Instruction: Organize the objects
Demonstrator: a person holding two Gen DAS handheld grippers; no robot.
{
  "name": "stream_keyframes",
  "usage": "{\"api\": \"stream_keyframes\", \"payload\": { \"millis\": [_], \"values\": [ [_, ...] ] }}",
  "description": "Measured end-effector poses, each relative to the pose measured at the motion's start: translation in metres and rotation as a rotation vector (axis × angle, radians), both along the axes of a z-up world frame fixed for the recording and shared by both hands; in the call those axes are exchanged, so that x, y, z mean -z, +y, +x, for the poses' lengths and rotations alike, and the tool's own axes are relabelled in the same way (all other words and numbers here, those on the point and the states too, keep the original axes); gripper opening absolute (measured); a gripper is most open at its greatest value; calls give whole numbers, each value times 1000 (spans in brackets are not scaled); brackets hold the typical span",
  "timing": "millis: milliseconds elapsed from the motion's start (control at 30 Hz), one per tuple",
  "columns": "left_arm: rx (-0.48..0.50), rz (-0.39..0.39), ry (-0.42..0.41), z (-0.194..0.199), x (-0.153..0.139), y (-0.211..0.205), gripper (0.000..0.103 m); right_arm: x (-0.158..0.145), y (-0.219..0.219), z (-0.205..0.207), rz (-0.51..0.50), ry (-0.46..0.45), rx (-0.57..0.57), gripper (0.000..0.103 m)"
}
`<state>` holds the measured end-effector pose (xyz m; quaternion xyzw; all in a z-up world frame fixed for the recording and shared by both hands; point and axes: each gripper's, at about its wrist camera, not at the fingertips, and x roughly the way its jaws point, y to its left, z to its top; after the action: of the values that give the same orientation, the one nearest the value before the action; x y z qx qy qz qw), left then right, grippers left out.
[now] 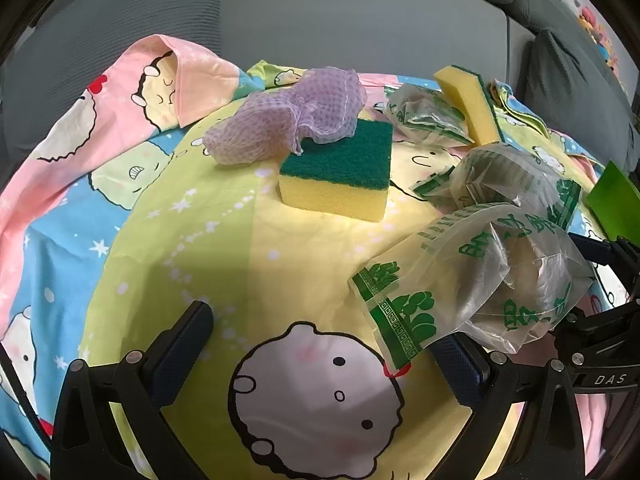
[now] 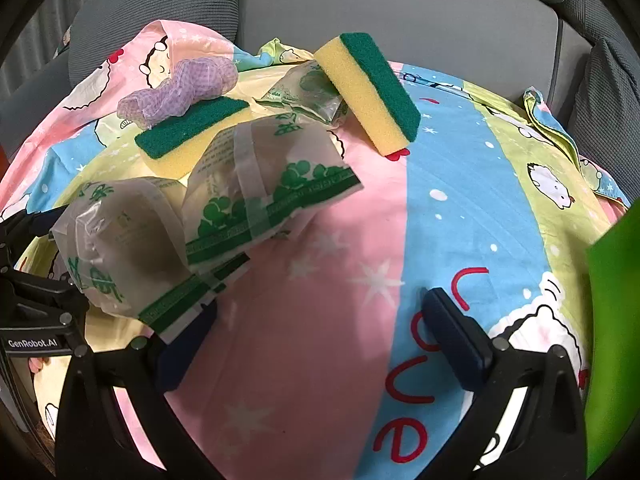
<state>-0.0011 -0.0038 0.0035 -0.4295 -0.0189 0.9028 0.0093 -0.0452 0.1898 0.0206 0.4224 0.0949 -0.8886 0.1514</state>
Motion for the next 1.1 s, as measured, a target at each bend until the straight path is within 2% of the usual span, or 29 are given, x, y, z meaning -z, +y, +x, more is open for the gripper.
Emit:
{"api": "stream_keyframes", "payload": {
  "millis": [1100],
  "values": [
    [-20, -12, -5, 0, 0, 1, 103, 0, 0, 0, 0, 0, 0, 103]
  ]
}}
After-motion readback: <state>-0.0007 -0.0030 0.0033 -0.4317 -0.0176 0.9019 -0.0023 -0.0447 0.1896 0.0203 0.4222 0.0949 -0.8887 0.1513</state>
